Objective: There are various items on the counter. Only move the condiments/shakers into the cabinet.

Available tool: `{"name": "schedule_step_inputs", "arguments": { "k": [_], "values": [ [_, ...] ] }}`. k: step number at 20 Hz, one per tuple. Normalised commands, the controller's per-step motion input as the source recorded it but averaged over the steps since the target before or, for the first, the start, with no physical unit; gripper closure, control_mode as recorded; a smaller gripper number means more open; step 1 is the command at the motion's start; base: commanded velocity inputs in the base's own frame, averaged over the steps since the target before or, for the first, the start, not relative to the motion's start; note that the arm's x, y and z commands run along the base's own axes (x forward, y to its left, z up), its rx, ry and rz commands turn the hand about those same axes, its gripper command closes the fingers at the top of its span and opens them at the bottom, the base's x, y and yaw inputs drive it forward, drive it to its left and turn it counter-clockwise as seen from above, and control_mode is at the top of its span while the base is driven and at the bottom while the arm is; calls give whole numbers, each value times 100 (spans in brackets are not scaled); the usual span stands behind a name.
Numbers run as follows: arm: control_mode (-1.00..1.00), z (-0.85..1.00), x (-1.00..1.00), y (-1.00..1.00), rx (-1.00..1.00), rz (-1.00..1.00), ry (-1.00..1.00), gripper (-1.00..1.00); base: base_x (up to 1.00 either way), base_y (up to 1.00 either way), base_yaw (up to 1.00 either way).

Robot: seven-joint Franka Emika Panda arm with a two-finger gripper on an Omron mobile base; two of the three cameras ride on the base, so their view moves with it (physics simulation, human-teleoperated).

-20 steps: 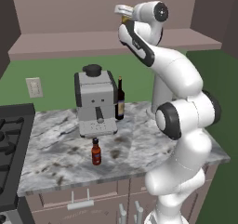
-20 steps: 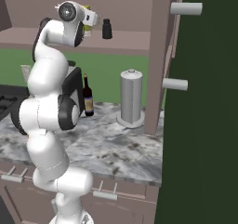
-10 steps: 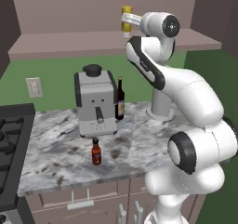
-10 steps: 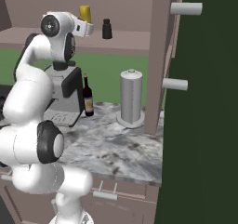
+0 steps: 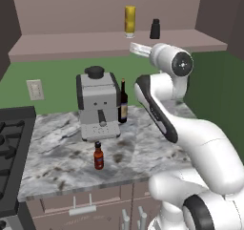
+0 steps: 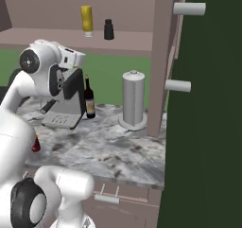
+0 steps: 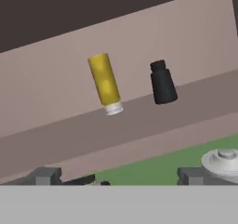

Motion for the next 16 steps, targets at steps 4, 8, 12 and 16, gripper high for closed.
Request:
{"name": "schedule_step_inputs", "arguments": {
  "k": [4, 8, 12, 16],
  "values": [
    [-100, -76, -100, 0, 0, -1, 12, -100, 0, 0, 0],
    [-100, -74, -100, 0, 1, 0, 18, -100, 0, 0, 0],
    [-100, -66, -88, 0, 2, 3, 30, -100, 0, 0, 0],
    [-100, -44, -28, 0, 5, 13, 42, -100, 0, 0, 0]
  ]
}}
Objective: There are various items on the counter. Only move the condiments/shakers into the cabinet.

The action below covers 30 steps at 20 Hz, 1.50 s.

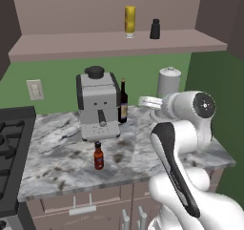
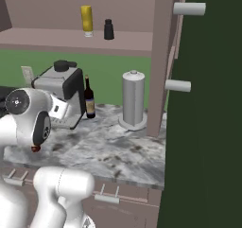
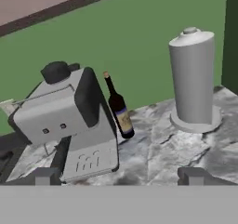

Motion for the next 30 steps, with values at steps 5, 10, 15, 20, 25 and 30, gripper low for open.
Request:
{"name": "schedule_step_inputs", "arguments": {
  "k": [5, 10, 15, 20, 25, 30],
  "values": [
    [-100, -21, 1, 0, 11, 18, 44, -100, 0, 0, 0],
    [-100, -1, 0, -4, 1, 7, 2, -100, 0, 0, 0],
    [-100, -63, 0, 22, -11, 20, 20, -100, 0, 0, 0],
    [-100, -73, 0, 35, -9, 33, 27, -100, 0, 0, 0],
    [-100, -53, 1, 25, -1, 40, 19, -100, 0, 0, 0],
    [-100, -45, 0, 24, 0, 46, 14, -100, 0, 0, 0]
  ]
}}
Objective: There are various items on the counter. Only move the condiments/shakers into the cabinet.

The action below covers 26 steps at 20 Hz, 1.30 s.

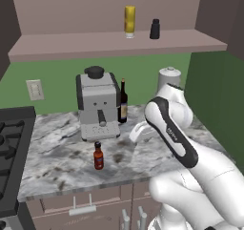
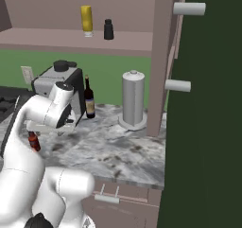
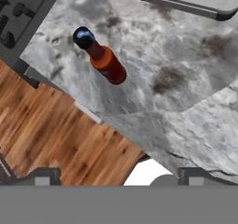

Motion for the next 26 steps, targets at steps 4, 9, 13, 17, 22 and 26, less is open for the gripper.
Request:
{"name": "schedule_step_inputs", "arguments": {
  "k": [4, 9, 13, 17, 22, 26],
  "values": [
    [-100, -25, 0, 35, 0, 46, 5, -100, 0, 0, 0],
    [-100, -5, 0, 15, 7, 35, -5, -100, 0, 0, 0],
    [-100, 0, 0, 1, 26, 22, -20, -100, 0, 0, 0],
    [-100, -4, 0, 0, 36, 18, -23, -100, 0, 0, 0],
    [-100, -28, 0, 5, 39, 13, -25, -100, 0, 0, 0],
    [-100, -22, 0, 10, 37, 11, -23, -100, 0, 0, 0]
  ]
}}
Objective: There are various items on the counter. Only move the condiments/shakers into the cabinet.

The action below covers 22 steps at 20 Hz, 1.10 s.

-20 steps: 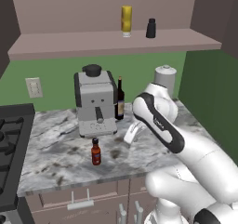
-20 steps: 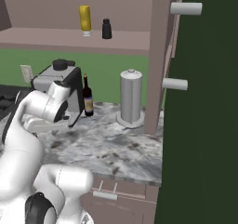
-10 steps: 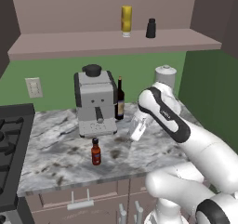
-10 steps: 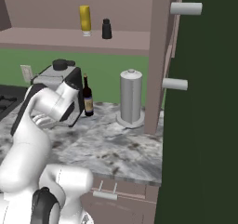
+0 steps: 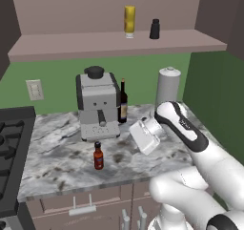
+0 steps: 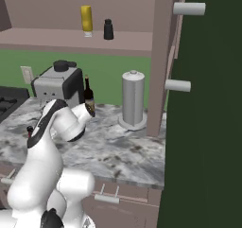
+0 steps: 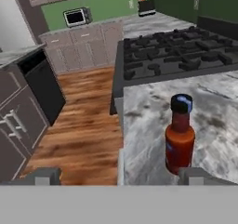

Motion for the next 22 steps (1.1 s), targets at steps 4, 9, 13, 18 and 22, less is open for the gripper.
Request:
{"name": "schedule_step_inputs", "arguments": {
  "k": [4, 9, 13, 18, 22],
  "values": [
    [-100, -16, 0, 6, 39, 11, -23, -100, 0, 0, 0],
    [-100, -5, 0, 8, 29, 7, -19, -100, 0, 0, 0],
    [-100, -1, 3, 3, 1, 0, 3, -100, 0, 0, 0],
    [-100, -16, 28, 18, -4, 0, 14, -100, 0, 0, 0],
    [-100, -16, 29, 17, -1, 0, 16, -100, 0, 0, 0]
  ]
}}
